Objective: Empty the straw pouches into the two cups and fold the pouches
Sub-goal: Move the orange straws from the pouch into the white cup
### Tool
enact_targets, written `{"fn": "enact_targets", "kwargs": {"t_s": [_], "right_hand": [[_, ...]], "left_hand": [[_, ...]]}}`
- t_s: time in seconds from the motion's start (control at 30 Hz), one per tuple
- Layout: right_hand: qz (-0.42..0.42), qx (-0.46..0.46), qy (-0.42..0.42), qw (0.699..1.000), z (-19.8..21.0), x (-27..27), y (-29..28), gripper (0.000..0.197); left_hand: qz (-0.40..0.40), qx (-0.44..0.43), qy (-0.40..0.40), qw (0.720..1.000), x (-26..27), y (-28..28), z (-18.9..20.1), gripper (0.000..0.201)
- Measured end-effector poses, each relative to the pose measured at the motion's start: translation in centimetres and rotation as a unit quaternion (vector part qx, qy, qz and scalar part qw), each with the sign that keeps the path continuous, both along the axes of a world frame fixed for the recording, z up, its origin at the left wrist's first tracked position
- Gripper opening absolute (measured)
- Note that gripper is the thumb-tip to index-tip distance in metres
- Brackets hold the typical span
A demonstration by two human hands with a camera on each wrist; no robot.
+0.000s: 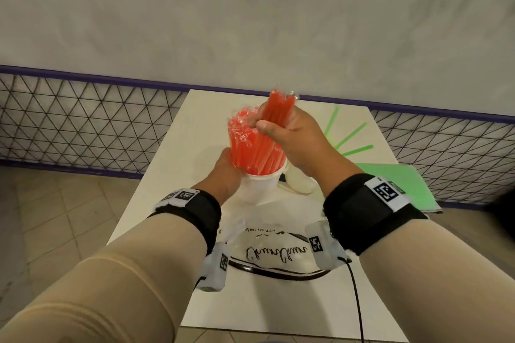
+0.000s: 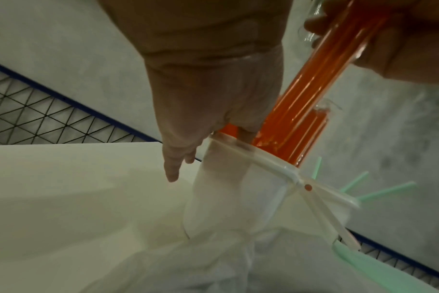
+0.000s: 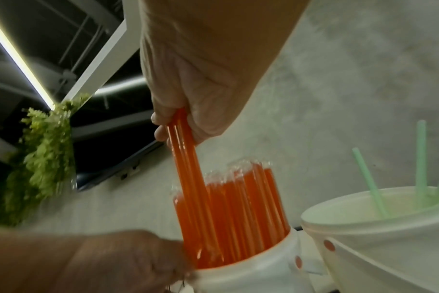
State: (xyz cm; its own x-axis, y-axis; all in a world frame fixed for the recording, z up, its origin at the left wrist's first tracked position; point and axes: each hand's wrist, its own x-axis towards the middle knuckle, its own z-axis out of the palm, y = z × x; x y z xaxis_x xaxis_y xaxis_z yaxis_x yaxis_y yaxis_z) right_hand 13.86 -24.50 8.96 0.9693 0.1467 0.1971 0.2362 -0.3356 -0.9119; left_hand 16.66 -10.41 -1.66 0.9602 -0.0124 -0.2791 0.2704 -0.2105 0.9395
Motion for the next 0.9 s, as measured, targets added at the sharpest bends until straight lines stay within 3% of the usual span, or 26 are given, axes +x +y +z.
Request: {"fn": "enact_targets", "kwargs": {"t_s": [0.1,0.23,0.33,0.4,0.47,0.53,0.63,0.8,0.9], "right_hand": [[-0.009,-0.033,0.001,0.999,-1.5,0.7,0.5,0.01],[-0.033,-0.106,0.023,0.994,-3.4,1.2,1.0,0.018],[-0.082,-0.227,0.012,0.97,-3.3,1.7,1.4,0.054],[-0.102,-0.153,-0.064,0.981,-2.5,1.4,1.7,0.084],[-0.11,-0.108,-0.189,0.97,-2.0,1.7,1.6,0.097],[-0.097,-0.169,-0.268,0.944,-1.6,2.3,1.8,0.091],[-0.088,-0.325,-0.236,0.912,-1.6,3.2,2.0,0.06],[-0.097,-0.304,-0.29,0.902,-2.0,4.0,1.8,0.028],[-0.074,-0.396,-0.297,0.866,-3.1,4.2,1.8,0.035]], "left_hand": [[-0.004,0.004,0.002,1.0,0.1,-0.5,0.1,0.061],[-0.004,0.017,0.002,1.0,0.3,-0.5,-0.3,0.05],[-0.006,0.03,0.001,1.0,0.2,-0.5,-0.6,0.05],[-0.002,0.022,0.003,1.0,0.1,-0.6,-0.6,0.052],[-0.004,0.026,0.004,1.0,0.0,-0.7,-0.5,0.054],[-0.006,0.032,0.005,0.999,0.0,-0.6,-0.7,0.053],[-0.008,0.029,0.018,0.999,-0.1,-0.7,-0.6,0.054],[0.012,-0.059,0.085,0.995,-0.6,-0.8,-0.2,0.064],[0.018,-0.092,0.081,0.992,-0.4,-1.0,-0.3,0.063]]}}
